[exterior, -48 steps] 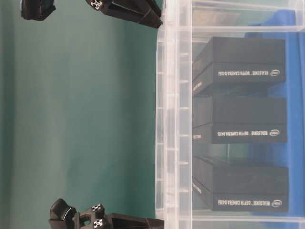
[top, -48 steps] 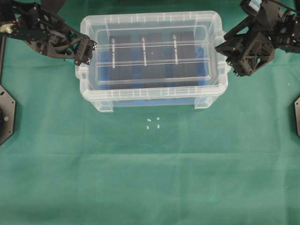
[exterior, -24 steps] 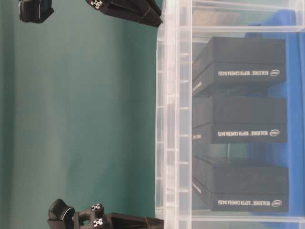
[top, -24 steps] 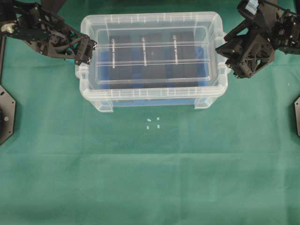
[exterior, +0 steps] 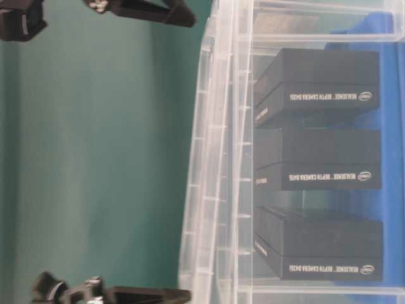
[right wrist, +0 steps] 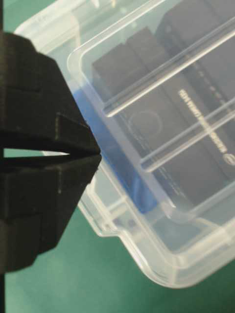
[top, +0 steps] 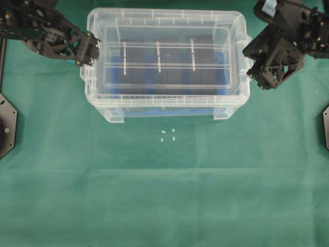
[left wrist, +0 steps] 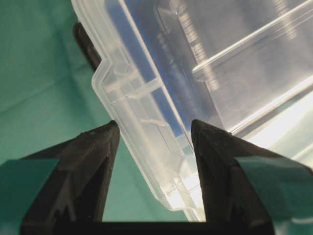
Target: Clamp the lid of the box with both arms, then lift and open it.
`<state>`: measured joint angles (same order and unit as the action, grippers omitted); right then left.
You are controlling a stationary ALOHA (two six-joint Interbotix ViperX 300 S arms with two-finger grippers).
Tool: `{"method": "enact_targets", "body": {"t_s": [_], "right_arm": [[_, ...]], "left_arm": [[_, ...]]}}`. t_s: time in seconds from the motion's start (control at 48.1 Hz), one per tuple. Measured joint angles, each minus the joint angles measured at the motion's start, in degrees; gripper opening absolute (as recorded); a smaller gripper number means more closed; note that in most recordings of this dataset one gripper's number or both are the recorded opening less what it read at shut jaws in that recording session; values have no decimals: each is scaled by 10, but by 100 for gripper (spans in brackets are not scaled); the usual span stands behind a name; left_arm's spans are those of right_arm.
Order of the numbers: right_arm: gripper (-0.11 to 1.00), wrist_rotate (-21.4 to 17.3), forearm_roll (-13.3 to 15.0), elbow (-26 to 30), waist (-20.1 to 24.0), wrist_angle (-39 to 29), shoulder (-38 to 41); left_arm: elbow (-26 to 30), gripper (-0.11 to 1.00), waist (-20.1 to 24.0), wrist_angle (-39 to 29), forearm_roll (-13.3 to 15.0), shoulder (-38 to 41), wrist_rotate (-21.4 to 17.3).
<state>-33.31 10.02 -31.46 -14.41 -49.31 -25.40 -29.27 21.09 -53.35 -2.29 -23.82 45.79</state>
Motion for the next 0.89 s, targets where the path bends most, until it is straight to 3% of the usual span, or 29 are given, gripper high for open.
{"method": "enact_targets", "body": {"t_s": [0.333, 0.665, 0.748, 0.894], "right_arm": [[1, -3, 16, 6, 5, -32, -12], [3, -33, 22, -42, -11, -4, -78], [17, -40, 24, -61, -16, 28, -84], [60, -54, 25, -91, -33, 77, -83]], "left_arm": [[-5, 46, -6, -4, 0, -24, -2], [-5, 46, -6, -5, 0, -24, -12], [-5, 46, -7, -5, 0, -24, -14], [-5, 46, -6, -5, 0, -24, -15]]}}
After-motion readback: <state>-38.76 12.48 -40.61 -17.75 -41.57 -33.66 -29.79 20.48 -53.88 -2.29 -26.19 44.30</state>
